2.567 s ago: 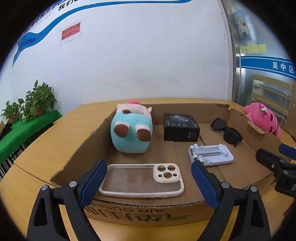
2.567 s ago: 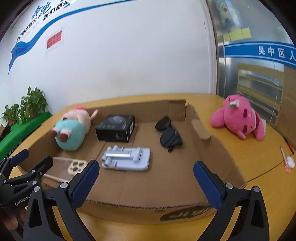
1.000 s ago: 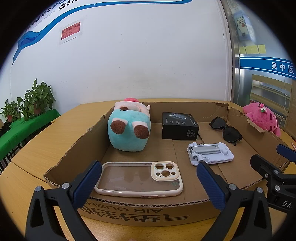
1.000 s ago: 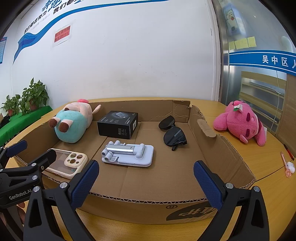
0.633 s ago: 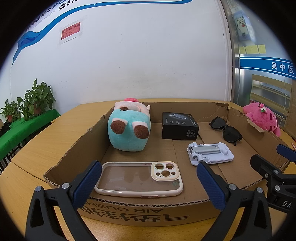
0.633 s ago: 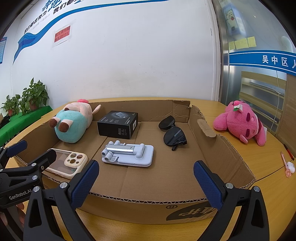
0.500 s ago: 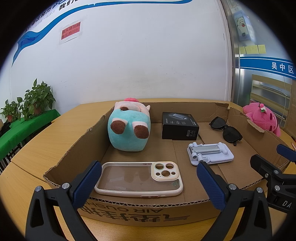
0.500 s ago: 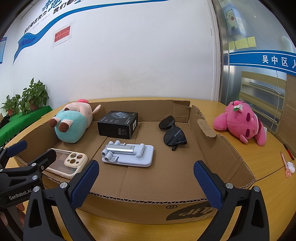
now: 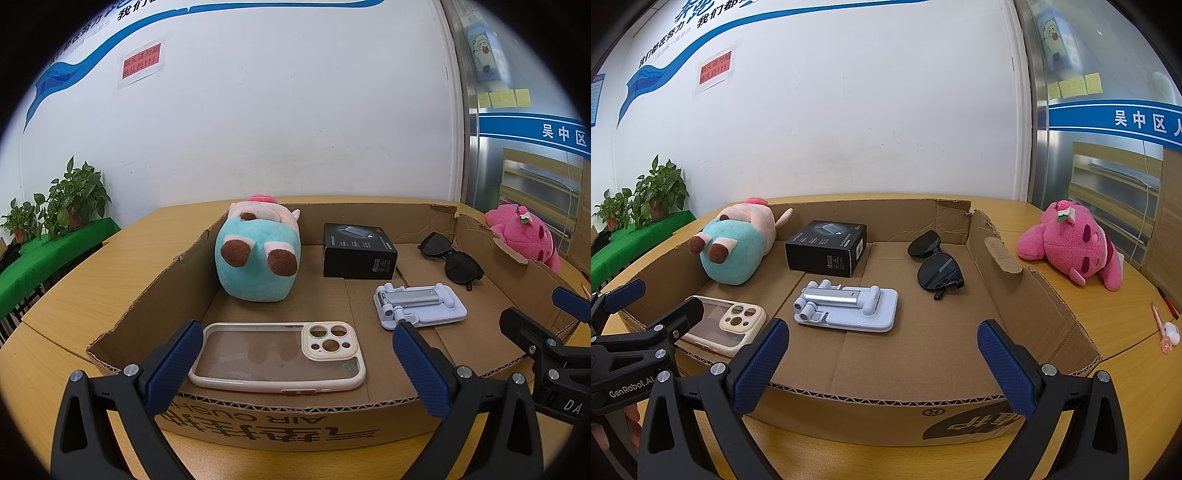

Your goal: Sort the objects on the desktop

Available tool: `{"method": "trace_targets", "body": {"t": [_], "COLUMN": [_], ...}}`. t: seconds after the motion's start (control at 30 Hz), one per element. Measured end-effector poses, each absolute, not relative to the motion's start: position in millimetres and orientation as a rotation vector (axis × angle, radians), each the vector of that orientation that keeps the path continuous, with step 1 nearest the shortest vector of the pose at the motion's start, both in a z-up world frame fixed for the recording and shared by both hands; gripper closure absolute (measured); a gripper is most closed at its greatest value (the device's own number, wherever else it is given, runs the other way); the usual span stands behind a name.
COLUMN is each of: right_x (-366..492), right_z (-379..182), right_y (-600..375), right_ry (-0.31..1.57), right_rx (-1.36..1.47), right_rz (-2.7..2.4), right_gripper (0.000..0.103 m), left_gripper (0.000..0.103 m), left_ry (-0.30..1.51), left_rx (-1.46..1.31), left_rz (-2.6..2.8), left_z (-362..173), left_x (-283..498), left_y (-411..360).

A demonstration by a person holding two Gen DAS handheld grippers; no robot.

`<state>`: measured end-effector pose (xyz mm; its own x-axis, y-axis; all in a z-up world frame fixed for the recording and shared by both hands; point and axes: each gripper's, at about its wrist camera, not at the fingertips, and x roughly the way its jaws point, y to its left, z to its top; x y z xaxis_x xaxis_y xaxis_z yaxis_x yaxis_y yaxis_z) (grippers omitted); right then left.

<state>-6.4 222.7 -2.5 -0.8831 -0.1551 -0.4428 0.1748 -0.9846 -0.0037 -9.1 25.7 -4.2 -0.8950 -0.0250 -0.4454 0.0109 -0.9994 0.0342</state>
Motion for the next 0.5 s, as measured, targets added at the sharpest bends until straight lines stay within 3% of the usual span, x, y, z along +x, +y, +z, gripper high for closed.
{"method": "trace_targets", "body": {"t": [0.5], "right_x": [-6.5], "right_z": [-2.5], "right_y": [222.9], "right_ry": [0.065], "right_rx": [0.675], "right_rz": [-2.893], "right_gripper": [0.000], "left_gripper": [0.001], "left_ry": [-0.045], "left_rx": [0.713], "left_rz": [-3.036], "left_z": [-4.3], "left_x": [-9.1], "left_y": [25.8]}}
